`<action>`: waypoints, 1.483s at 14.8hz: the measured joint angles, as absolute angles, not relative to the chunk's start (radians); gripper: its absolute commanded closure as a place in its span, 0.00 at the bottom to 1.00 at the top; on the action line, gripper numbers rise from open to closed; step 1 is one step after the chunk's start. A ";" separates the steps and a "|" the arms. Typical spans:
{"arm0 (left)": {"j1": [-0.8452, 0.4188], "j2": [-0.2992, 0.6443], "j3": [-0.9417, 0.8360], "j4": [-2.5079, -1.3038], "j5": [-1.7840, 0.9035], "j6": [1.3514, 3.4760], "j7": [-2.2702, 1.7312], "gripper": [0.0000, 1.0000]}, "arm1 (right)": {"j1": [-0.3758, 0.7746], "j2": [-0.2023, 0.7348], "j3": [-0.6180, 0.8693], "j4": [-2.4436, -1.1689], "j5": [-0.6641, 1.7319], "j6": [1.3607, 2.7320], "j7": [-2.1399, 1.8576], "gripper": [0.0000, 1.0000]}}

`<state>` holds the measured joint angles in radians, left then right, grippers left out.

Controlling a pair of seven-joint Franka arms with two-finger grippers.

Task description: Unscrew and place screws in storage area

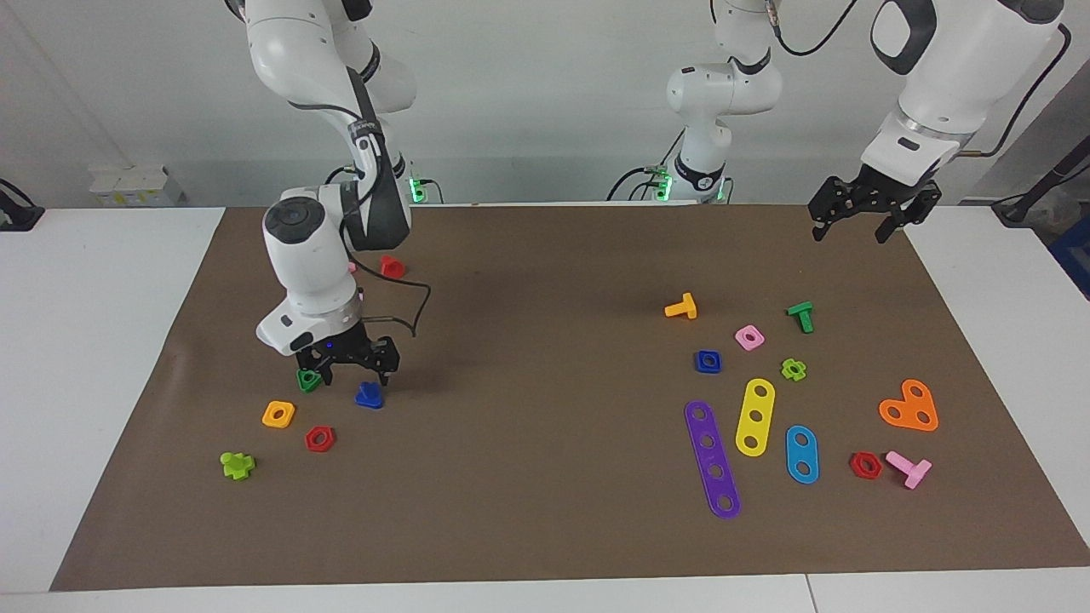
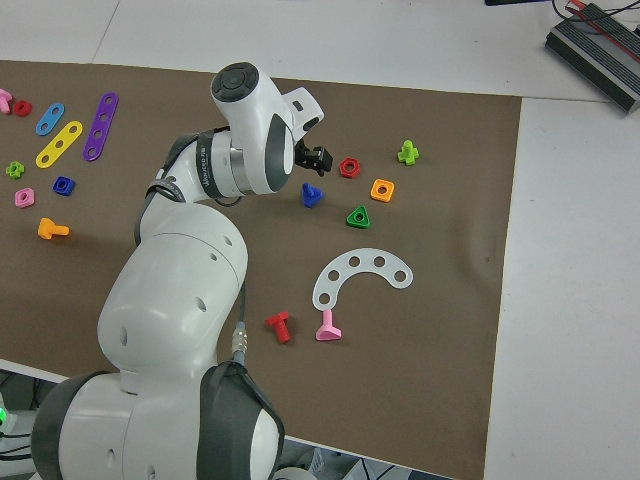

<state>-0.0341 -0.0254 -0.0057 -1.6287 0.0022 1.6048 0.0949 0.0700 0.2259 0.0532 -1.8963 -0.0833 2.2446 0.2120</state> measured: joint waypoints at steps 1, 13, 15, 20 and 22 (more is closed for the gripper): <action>-0.034 -0.025 -0.006 -1.629 0.002 1.605 0.095 0.00 | 0.070 0.186 0.053 -1.892 -0.068 2.189 0.212 0.00; -0.032 -0.025 -0.003 -1.631 0.002 1.654 0.095 0.00 | 0.065 -0.020 0.045 -1.629 0.002 1.681 0.192 0.00; -0.031 -0.025 -0.002 -1.631 0.002 1.656 0.095 0.00 | 0.059 0.010 0.045 -1.582 0.002 1.639 0.179 0.00; -0.031 -0.025 -0.002 -1.631 0.002 1.658 0.095 0.00 | 0.052 0.028 0.044 -1.594 0.002 1.622 0.162 0.00; -0.031 -0.025 -0.002 -1.632 0.002 1.658 0.095 0.00 | 0.052 0.028 0.044 -1.597 0.002 1.619 0.162 0.00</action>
<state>-0.0314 -0.0254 -0.0018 -1.6322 0.0022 1.6578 0.0949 0.0518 0.0277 0.0440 -1.5972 0.0016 1.6192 0.1617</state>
